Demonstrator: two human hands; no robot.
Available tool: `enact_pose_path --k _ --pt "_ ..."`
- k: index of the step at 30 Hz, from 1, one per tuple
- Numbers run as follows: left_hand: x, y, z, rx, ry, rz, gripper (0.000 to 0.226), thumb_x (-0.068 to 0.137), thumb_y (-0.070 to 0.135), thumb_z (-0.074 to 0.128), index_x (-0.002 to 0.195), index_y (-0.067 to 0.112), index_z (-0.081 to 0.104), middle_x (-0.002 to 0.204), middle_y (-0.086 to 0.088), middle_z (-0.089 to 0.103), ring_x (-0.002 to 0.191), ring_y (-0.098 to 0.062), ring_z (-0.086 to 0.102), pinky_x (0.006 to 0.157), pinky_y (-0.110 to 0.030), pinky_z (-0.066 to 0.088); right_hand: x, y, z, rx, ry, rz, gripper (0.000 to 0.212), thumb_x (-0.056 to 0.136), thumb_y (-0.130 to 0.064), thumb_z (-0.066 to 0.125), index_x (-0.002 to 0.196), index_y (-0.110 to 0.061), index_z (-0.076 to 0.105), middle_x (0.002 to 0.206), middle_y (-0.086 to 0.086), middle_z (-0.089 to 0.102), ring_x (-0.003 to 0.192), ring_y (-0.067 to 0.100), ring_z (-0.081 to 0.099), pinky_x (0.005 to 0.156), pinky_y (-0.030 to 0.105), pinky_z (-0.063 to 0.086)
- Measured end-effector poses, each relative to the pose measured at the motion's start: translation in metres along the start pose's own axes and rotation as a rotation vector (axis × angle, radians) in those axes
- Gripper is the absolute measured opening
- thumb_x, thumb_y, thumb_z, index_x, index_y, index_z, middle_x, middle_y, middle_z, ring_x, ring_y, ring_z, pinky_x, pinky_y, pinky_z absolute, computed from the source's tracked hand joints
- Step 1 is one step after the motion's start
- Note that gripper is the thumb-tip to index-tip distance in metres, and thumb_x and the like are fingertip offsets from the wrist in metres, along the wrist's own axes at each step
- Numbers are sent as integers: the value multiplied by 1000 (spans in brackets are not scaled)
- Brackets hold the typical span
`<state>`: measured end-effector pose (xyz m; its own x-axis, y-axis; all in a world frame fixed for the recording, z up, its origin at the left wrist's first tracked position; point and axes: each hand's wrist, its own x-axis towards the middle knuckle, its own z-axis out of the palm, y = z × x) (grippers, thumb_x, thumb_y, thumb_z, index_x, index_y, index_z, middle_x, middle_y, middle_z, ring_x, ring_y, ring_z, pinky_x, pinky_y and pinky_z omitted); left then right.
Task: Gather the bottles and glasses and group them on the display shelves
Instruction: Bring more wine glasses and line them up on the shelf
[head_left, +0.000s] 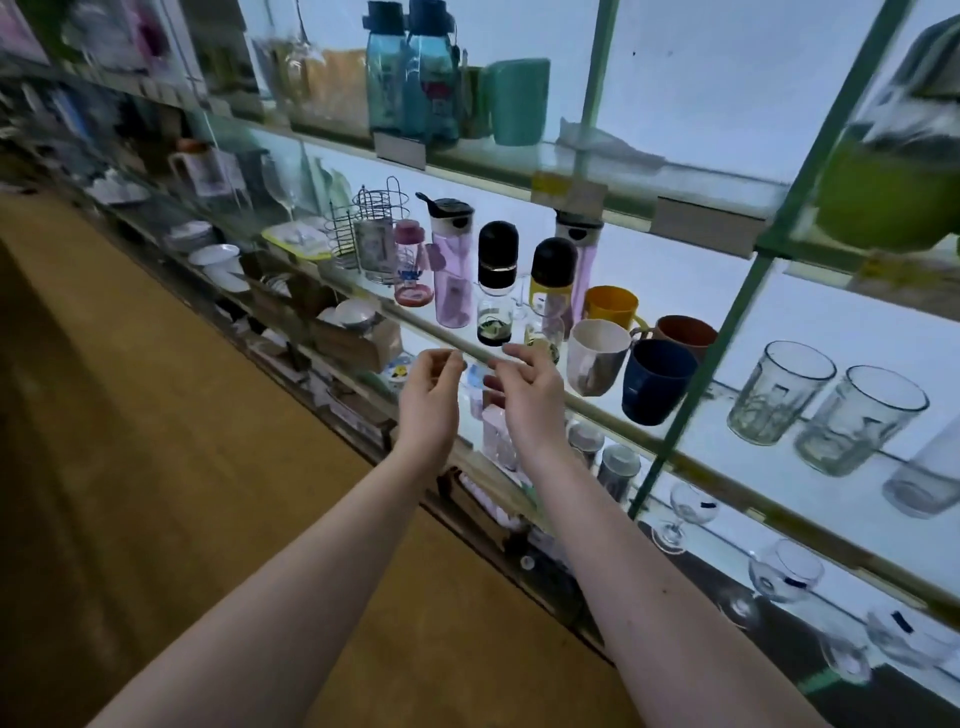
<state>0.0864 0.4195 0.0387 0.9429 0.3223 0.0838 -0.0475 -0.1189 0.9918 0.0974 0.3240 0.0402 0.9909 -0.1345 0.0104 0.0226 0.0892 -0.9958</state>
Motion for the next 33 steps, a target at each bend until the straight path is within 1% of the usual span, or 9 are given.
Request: enact_pose_path --k 3,8,10,13,17,21,24,27,33 --pt "37 1 2 -13 22 -19 11 98 27 47 92 22 56 96 -1 62 93 -19 59 80 -34 49 36 4 19 18 -23 21 12 94 -16 51 105 -18 54 105 10 65 90 27 65 73 38 51" --pt "104 -15 -11 14 98 -72 16 97 28 48 98 16 58 99 -5 64 94 -23 61 82 -43 50 94 21 63 5 -95 86 13 94 -13 50 106 -16 54 100 7 65 91 26 65 79 40 52" --pt "124 -21 -21 -1 132 -76 16 98 26 47 99 14 58 96 -6 64 88 -23 60 78 -35 51 107 27 82 5 -118 90 13 94 -12 51 106 -15 54 101 9 67 91 24 66 79 38 52" --pt "154 -27 -44 -52 182 -77 17 98 23 47 102 10 56 96 -5 61 86 -16 58 59 -12 48 126 38 122 -21 -164 96 14 92 -12 51 104 -17 56 106 11 67 98 25 65 84 40 51" --pt "189 -40 -90 -51 250 -64 21 99 25 46 104 9 59 99 -4 65 93 -17 62 77 -26 51 142 48 182 -33 -193 95 15 91 -12 52 92 -26 54 103 12 66 96 29 65 87 45 51" --pt "225 -51 -149 -35 299 -42 21 99 24 46 101 8 59 91 -1 66 86 -16 62 79 -32 49 153 56 247 -55 -218 77 13 91 -14 53 103 -18 57 104 13 66 93 26 66 86 44 53" --pt "264 -53 -211 -83 311 -36 19 98 23 46 98 8 59 88 -1 65 84 -17 61 77 -29 49 158 53 315 -66 -223 64 14 88 -17 56 101 -21 58 104 13 67 94 26 65 89 47 53" --pt "296 -52 -259 -124 290 -39 18 98 24 46 100 10 58 95 -2 65 86 -14 58 81 -30 47 169 49 369 -130 -172 25 11 83 -27 59 89 -37 59 89 -5 71 95 21 66 97 51 46" --pt "343 -58 -305 -192 239 -48 17 98 19 46 103 7 57 95 -4 64 87 -13 59 81 -24 48 183 49 435 -86 -143 34 13 89 -17 56 90 -30 56 100 5 69 98 27 65 94 50 49"
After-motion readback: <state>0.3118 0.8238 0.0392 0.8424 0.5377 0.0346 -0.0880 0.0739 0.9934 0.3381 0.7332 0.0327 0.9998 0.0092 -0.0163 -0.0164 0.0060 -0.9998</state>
